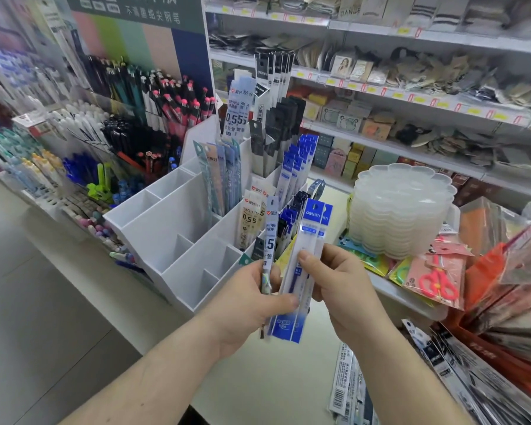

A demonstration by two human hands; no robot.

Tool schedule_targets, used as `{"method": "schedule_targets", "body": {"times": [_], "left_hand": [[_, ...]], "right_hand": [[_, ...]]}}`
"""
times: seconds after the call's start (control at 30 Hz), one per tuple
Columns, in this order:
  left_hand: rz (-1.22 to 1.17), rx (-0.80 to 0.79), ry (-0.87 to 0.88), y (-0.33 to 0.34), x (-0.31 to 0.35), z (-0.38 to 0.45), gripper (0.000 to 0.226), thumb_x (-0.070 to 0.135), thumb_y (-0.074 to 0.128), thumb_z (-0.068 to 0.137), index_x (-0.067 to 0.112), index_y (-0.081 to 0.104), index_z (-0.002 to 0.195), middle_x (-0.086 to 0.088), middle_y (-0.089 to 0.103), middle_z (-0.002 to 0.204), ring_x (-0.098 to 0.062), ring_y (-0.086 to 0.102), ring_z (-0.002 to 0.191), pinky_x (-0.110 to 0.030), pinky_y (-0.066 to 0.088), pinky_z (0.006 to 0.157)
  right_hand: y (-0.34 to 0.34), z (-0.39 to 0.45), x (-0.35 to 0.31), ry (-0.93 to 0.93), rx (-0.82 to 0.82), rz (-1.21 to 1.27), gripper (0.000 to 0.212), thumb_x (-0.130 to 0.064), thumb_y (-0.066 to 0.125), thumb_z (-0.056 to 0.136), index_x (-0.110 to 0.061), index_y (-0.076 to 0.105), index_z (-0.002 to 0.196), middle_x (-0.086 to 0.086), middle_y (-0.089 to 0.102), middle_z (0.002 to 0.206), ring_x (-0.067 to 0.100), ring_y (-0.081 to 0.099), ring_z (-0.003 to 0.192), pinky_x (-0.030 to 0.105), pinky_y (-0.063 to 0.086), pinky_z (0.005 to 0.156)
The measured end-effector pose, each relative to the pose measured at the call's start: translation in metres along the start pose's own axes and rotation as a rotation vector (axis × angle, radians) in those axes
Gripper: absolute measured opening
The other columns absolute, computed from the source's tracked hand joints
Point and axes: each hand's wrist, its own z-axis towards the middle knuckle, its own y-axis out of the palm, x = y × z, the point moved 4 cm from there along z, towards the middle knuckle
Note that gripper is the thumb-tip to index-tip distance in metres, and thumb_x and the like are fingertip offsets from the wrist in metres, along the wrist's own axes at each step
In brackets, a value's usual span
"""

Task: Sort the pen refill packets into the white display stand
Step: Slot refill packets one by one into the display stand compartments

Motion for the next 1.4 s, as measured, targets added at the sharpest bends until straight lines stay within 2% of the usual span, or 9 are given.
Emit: {"method": "schedule_targets", "body": {"times": [0.07, 0.2, 0.3, 0.4, 0.67, 0.8, 1.03, 1.23, 1.4], "left_hand": [[0.095, 0.044, 0.031, -0.005, 0.001, 0.0, 0.037, -0.005, 0.072, 0.083, 0.03, 0.069, 0.071, -0.008, 0.073, 0.084, -0.026, 0.074, 0.091, -0.037, 0.058, 0.079], [0.141, 0.126, 0.068, -0.009, 0.004, 0.001, 0.033, -0.005, 0.076, 0.079, -0.011, 0.053, 0.101, -0.023, 0.071, 0.093, -0.034, 0.073, 0.09, -0.038, 0.061, 0.078], [0.092, 0.146, 0.06, -0.012, 0.003, 0.002, 0.033, -0.001, 0.072, 0.085, 0.015, 0.05, 0.066, -0.009, 0.062, 0.068, -0.021, 0.07, 0.073, -0.025, 0.054, 0.059], [0.013, 0.154, 0.037, -0.014, 0.0, 0.004, 0.045, 0.001, 0.068, 0.089, 0.023, 0.043, 0.059, -0.02, 0.058, 0.077, -0.03, 0.07, 0.083, -0.029, 0.053, 0.058], [-0.059, 0.216, -0.019, -0.019, -0.001, 0.005, 0.022, 0.015, 0.07, 0.087, 0.011, 0.049, 0.087, -0.013, 0.074, 0.095, -0.027, 0.075, 0.091, -0.034, 0.055, 0.063], [-0.066, 0.238, 0.0, -0.015, 0.001, 0.002, 0.013, 0.013, 0.066, 0.091, 0.012, 0.053, 0.088, -0.02, 0.071, 0.097, -0.028, 0.074, 0.092, -0.034, 0.056, 0.066], [0.007, 0.151, 0.03, -0.009, -0.001, -0.007, 0.039, 0.007, 0.075, 0.084, 0.013, 0.038, 0.075, -0.02, 0.069, 0.09, -0.028, 0.075, 0.09, -0.045, 0.058, 0.081], [-0.054, 0.246, 0.048, -0.011, 0.0, -0.01, 0.039, -0.001, 0.07, 0.086, 0.013, 0.036, 0.073, -0.014, 0.075, 0.097, -0.027, 0.076, 0.087, -0.033, 0.058, 0.064], [-0.068, 0.242, 0.052, -0.01, -0.006, -0.007, 0.046, -0.005, 0.071, 0.084, 0.012, 0.03, 0.073, -0.024, 0.072, 0.1, -0.028, 0.075, 0.09, -0.04, 0.06, 0.072]], "right_hand": [[0.003, 0.001, -0.001, -0.029, 0.008, -0.038, 0.008, -0.009, 0.064, 0.093, -0.013, 0.07, 0.096, -0.007, 0.074, 0.073, 0.002, 0.067, 0.061, 0.015, 0.049, 0.053], [0.004, 0.003, -0.002, -0.112, 0.071, -0.132, 0.02, -0.006, 0.077, 0.082, -0.023, 0.071, 0.091, -0.008, 0.077, 0.082, 0.008, 0.074, 0.079, 0.022, 0.058, 0.064], [-0.001, 0.004, -0.002, -0.11, 0.089, -0.134, 0.019, -0.007, 0.078, 0.081, -0.02, 0.072, 0.094, -0.006, 0.077, 0.087, 0.011, 0.074, 0.082, 0.025, 0.059, 0.067], [-0.004, 0.006, 0.002, -0.072, 0.063, -0.107, 0.012, -0.008, 0.074, 0.086, -0.016, 0.074, 0.095, -0.001, 0.078, 0.088, 0.015, 0.073, 0.08, 0.029, 0.057, 0.066], [-0.006, 0.003, 0.004, 0.01, 0.02, -0.006, 0.009, -0.013, 0.062, 0.094, -0.017, 0.07, 0.095, 0.0, 0.078, 0.092, 0.021, 0.073, 0.089, 0.044, 0.054, 0.084], [-0.005, 0.002, 0.004, -0.034, 0.013, -0.047, 0.01, -0.01, 0.064, 0.092, -0.014, 0.071, 0.098, -0.001, 0.078, 0.091, 0.013, 0.073, 0.081, 0.025, 0.055, 0.063], [-0.003, -0.001, 0.01, -0.064, 0.067, -0.111, 0.009, -0.008, 0.07, 0.089, -0.012, 0.073, 0.096, 0.003, 0.078, 0.089, 0.018, 0.073, 0.079, 0.028, 0.054, 0.064], [-0.015, -0.01, 0.004, -0.108, 0.169, 0.031, 0.013, -0.012, 0.073, 0.081, -0.012, 0.071, 0.094, 0.003, 0.077, 0.085, 0.02, 0.069, 0.074, 0.034, 0.053, 0.065], [-0.013, -0.014, 0.01, -0.064, 0.174, 0.109, 0.027, -0.025, 0.071, 0.07, -0.005, 0.062, 0.085, 0.009, 0.064, 0.066, 0.022, 0.056, 0.06, 0.034, 0.044, 0.06]]}}
